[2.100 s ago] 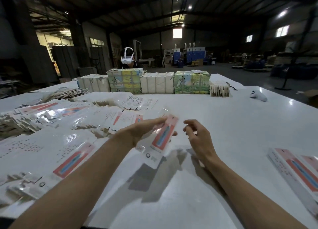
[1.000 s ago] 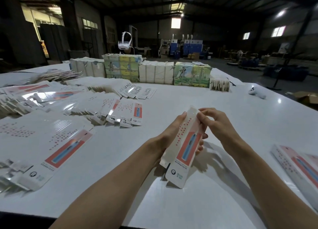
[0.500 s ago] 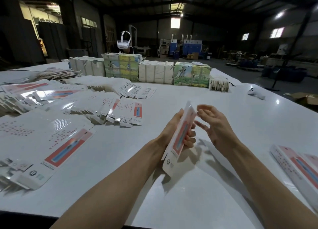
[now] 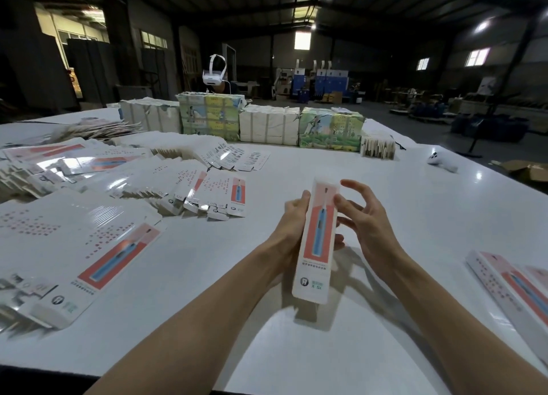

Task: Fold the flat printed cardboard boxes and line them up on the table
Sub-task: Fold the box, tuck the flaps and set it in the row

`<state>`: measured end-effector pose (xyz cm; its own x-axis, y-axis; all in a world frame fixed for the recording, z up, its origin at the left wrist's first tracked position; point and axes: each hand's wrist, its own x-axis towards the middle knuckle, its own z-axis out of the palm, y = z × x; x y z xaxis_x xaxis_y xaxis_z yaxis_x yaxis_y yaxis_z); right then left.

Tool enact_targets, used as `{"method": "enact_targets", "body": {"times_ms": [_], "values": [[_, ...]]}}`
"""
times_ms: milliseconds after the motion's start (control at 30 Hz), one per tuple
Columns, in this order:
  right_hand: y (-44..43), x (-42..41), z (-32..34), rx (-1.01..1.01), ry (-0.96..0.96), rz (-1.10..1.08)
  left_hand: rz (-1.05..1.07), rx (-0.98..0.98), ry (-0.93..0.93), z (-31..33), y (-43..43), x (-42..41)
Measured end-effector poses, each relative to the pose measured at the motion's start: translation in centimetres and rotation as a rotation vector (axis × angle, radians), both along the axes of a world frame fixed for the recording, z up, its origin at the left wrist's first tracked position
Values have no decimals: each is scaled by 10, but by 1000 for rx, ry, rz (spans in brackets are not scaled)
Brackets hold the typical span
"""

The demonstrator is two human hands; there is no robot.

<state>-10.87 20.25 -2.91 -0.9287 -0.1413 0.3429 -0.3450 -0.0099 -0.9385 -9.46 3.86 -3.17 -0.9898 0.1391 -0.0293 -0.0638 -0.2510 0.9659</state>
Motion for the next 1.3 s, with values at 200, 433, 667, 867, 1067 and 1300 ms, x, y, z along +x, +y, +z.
{"method": "enact_targets", "body": {"times_ms": [200,433,667,867,1067,1300], "values": [[-1,3,1,30,44,-33,176,-243,341,-6,1,1],[8,5,6,28,-23,44,-149,-116,208,-5,6,2],[8,5,7,41,-44,131,-98,-114,199,-10,10,-3],[11,-1,-1,56,-12,110,-50,-315,265,-16,11,-2],[8,-4,-4,27,-39,109,-93,-355,238,-13,5,-1],[7,-7,-6,-74,-173,-70,-236,-318,170,-12,-3,2]]}}
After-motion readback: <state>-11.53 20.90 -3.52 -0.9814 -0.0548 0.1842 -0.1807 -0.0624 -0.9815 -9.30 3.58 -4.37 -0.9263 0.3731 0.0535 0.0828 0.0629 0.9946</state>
